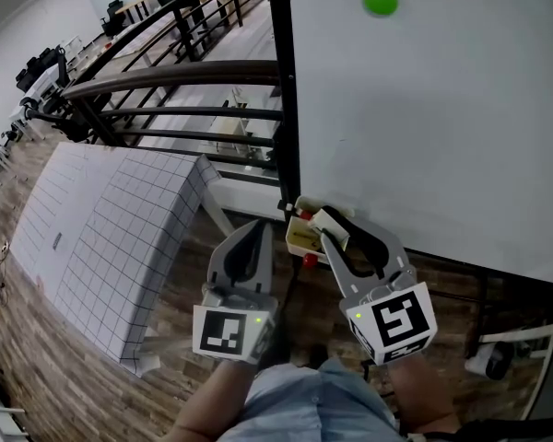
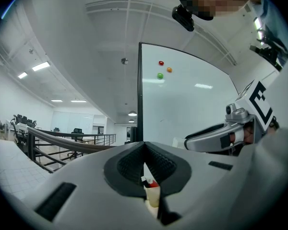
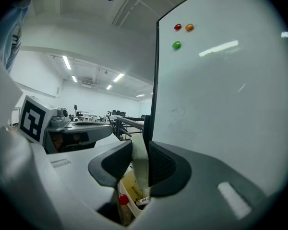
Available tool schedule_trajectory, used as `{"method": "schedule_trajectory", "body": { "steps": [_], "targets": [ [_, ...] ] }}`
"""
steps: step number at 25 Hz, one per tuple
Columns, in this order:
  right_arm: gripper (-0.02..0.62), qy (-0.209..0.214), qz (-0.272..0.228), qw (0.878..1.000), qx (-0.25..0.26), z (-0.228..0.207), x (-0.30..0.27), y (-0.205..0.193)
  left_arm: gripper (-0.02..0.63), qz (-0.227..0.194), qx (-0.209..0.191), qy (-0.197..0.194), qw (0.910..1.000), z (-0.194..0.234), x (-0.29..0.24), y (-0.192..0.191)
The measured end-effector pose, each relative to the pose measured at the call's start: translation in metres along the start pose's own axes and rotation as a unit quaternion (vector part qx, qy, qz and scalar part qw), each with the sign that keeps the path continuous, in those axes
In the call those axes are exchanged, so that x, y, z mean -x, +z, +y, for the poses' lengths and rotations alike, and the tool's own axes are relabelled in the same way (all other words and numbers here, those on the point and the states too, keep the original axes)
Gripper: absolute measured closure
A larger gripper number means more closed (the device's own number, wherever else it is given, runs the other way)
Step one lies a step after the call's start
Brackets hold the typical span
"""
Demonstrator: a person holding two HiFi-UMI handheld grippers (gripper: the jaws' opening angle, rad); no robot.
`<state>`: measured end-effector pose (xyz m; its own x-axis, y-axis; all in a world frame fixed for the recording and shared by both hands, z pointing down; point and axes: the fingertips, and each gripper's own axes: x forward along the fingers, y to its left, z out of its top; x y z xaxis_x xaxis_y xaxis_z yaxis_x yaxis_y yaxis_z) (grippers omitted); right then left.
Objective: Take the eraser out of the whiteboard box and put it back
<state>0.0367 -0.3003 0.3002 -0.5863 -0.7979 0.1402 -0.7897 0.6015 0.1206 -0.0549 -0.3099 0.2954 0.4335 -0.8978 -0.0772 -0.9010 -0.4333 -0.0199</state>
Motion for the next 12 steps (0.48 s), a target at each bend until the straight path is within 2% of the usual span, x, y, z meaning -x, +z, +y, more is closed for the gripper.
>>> {"method": "schedule_trajectory", "body": {
  "steps": [12],
  "targets": [
    [0.489, 0.0, 0.021, 1.0, -0.018, 0.001, -0.013, -0.02, 0.607, 0.011, 0.005, -0.012, 0.9999, 0.004, -0.008, -0.011]
  ]
}}
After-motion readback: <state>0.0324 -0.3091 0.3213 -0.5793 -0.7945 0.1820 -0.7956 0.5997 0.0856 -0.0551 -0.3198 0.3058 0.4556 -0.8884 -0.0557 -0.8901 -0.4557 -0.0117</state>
